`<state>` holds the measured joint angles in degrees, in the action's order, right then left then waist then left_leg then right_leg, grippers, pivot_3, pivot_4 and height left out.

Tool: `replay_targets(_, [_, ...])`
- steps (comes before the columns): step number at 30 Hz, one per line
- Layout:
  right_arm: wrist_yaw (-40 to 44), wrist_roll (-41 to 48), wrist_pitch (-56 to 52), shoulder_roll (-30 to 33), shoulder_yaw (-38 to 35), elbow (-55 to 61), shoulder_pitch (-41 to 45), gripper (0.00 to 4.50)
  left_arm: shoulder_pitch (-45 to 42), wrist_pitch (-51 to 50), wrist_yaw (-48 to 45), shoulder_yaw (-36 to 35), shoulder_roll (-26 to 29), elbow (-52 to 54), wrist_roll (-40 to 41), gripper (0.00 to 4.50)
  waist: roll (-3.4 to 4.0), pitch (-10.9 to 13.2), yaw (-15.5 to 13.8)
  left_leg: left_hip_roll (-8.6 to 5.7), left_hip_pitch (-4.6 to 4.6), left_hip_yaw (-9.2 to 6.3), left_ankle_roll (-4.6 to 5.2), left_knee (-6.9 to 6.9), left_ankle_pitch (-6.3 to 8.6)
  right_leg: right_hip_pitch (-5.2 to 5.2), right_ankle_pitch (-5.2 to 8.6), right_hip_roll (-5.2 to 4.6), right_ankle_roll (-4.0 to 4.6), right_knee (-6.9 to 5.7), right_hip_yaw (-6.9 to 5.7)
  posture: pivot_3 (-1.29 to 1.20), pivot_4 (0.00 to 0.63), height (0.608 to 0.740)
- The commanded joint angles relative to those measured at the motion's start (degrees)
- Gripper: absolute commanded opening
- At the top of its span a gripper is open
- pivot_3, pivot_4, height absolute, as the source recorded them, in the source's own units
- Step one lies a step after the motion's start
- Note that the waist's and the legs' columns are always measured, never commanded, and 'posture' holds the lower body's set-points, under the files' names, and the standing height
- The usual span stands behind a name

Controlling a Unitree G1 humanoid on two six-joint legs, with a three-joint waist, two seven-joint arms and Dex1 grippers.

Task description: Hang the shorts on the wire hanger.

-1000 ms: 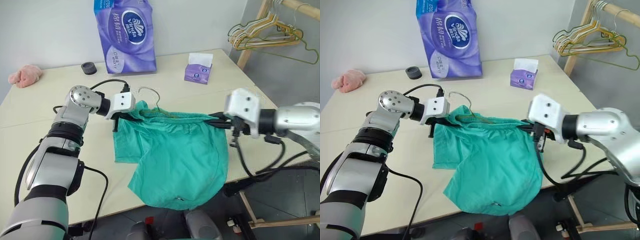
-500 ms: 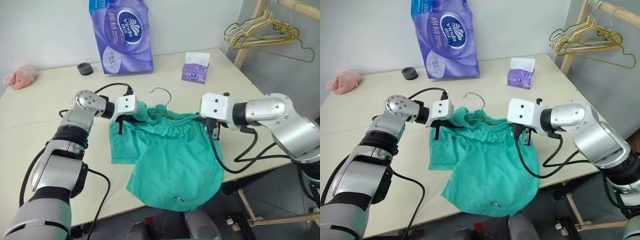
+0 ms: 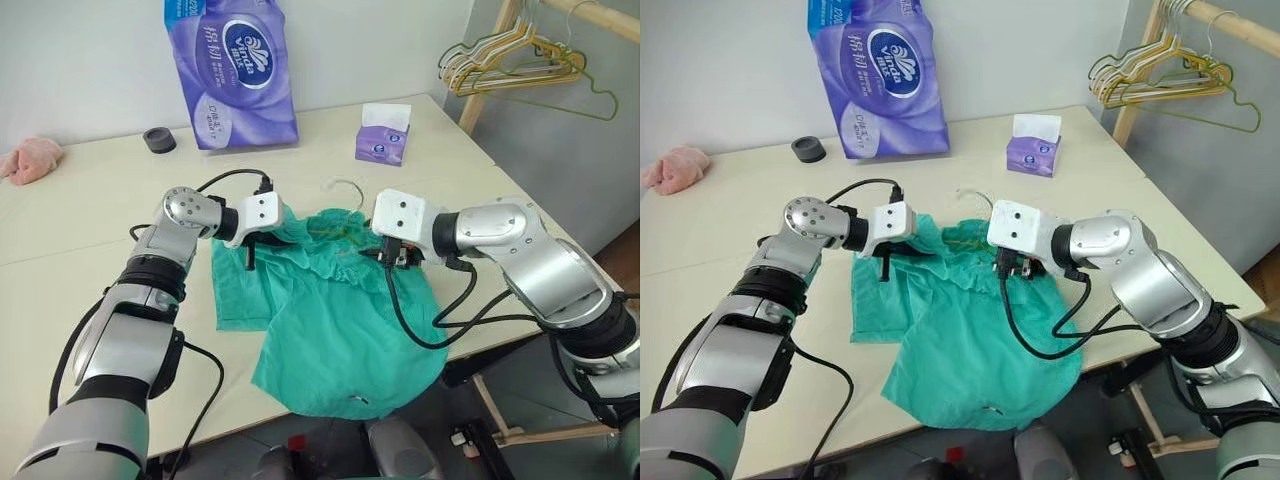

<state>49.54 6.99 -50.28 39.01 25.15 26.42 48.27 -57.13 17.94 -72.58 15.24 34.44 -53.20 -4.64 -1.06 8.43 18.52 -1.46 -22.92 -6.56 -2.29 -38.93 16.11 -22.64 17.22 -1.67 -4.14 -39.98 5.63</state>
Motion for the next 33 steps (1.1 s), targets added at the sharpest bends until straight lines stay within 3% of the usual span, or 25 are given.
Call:
replay_targets(1, [-1.52,2.73,-4.38,-1.55,-5.31,4.85,-0.16,3.6,-0.08,0.68,1.49,-2.09,-0.16,2.15,0.8,0.0,0.0,-0.01,0.04,0.0,0.0,0.0,0.0,0.0,0.0,0.0,0.0,-0.01,0.0,0.0,0.0,-0.32,0.1,0.74])
replay_targets(4, [-2.55,5.46,-10.08,-1.02,-11.28,8.87,-0.48,4.45,0.52,0.91,2.34,-2.53,-0.63,2.47,1.27,0.0,0.0,-0.02,0.04,-0.02,-0.02,-0.02,0.0,0.0,0.0,0.0,0.0,-0.03,0.0,0.0,-0.01,-0.32,0.101,0.74])
replay_targets(7, [-2.49,7.99,-15.08,1.89,-16.22,12.05,-2.34,4.45,0.96,0.92,2.55,-2.86,-0.73,2.93,1.27,0.0,-0.01,-0.04,-0.01,-0.06,-0.05,-0.03,0.0,0.0,0.0,0.0,0.0,-0.09,0.0,0.03,-0.04,-0.32,0.101,0.74])
replay_targets(10, [-1.42,10.41,-20.32,8.43,-23.64,14.86,-10.5,4.45,1.29,1.21,3.08,-3.42,-0.85,3.06,1.35,0.0,-0.02,-0.05,-0.32,-0.11,-0.05,-0.04,0.0,0.01,0.0,0.01,0.0,-0.14,0.0,0.04,-0.07,-0.33,0.102,0.74])
replay_targets(15, [-1.02,13.46,-19.3,12.29,-27.78,14.57,-22.33,4.45,0.97,1.51,2.93,-3.75,-1.15,2.72,1.08,0.0,-0.01,-0.06,-0.11,-0.15,-0.02,0.09,0.01,0.0,0.0,0.04,0.0,-0.17,-0.01,0.01,0.02,-0.34,0.101,0.74])
replay_targets(20, [-3.02,13.69,-15.78,9.19,-24.98,7.45,-23.61,4.45,0.09,2.08,2.89,-3.78,-1.74,1.92,0.99,0.0,-0.03,-0.08,0.67,-0.12,0.03,0.1,0.01,0.0,0.0,0.1,0.0,-0.12,-0.01,0.01,0.02,-0.34,0.099,0.74])
replay_targets(33, [1.15,8.68,-2.52,8.12,-13.06,-15.18,-12.88,4.45,0.4,2.27,2.72,-4.39,-1.39,2.68,1.55,0.0,-0.03,-0.09,1.18,-0.17,0.02,0.09,0.01,0.0,0.0,0.09,0.0,-0.2,-0.01,0.03,0.0,-0.33,0.091,0.74])
